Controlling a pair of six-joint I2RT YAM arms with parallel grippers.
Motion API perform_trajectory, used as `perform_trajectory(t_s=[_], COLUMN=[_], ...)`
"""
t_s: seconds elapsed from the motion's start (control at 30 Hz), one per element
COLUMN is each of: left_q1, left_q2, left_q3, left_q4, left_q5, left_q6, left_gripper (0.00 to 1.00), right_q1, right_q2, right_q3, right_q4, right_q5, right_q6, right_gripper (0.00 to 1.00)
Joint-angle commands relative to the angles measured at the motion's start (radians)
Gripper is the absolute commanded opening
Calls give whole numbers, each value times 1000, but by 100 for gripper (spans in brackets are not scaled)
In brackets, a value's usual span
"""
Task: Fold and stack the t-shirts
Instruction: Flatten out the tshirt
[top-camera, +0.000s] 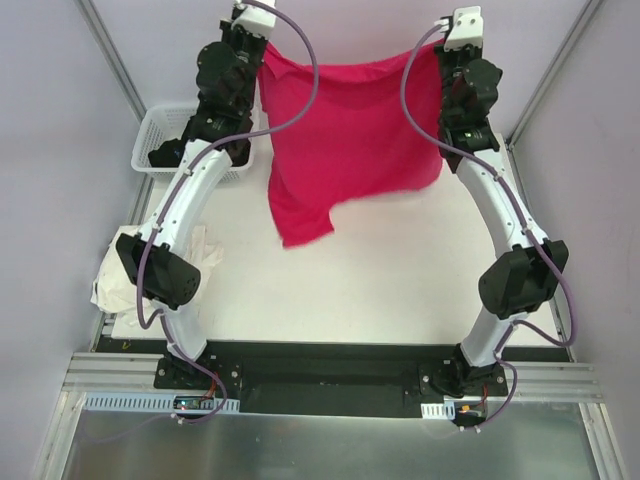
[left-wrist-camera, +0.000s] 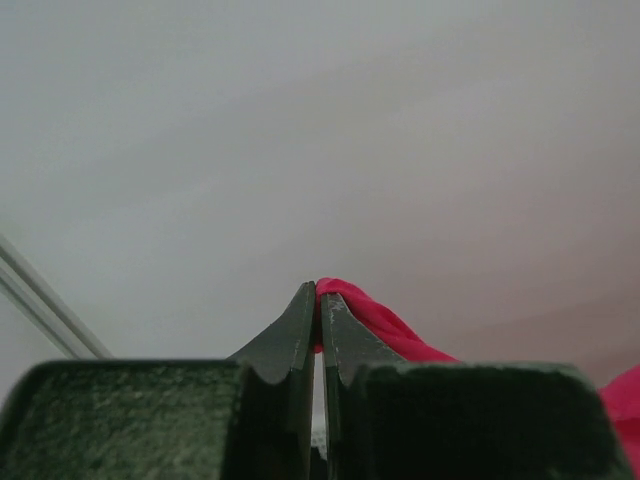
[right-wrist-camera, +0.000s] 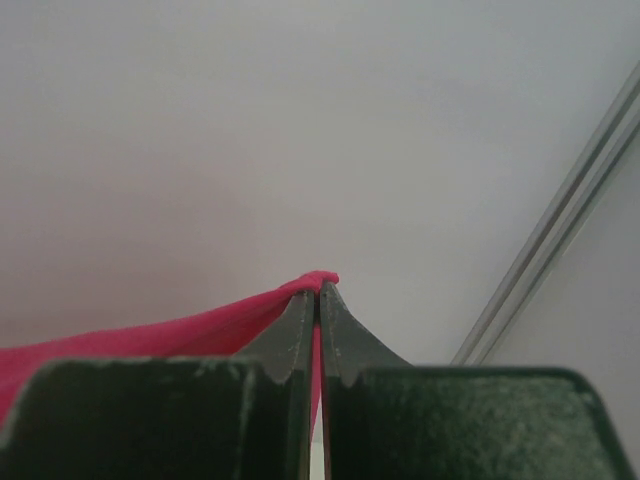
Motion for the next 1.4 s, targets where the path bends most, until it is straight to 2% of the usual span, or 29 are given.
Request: perform_trajectory(t_s=[0.0,0.17,0.3,0.5,0.77,0.87,1.03,1.23,1.37], left_q1=[3,-29,-101,-190,-221,-221,-221,-220,-209], left_q2=[-105,-166,-267,-497,-779,-826,-807,-716,-601], left_q3=[128,134,92,-132,-287,-310,-287,-321,-324], left_q4=[74,21,18,37,6,-14,-29,84,165], left_q5=[30,14,-38,-64,-56,-50,-56,-96,-127], left_q6=[-79,-78,14,14,-49,-62,-50,5,55], left_gripper=[0,0,0,0,0,0,0,0,0], right_q1=[-6,-3,7,60,103,103,104,103,98], right_q2=[-95,-199,-328,-547,-776,-818,-790,-689,-592], right_q3=[89,57,-27,-192,-304,-318,-295,-322,-321], right_q4=[83,50,31,7,-79,-96,-98,-23,22], right_q5=[23,17,8,6,-12,-23,-26,0,29], right_q6=[49,94,129,132,158,172,163,131,102], right_gripper=[1,1,1,1,1,1,1,1,1])
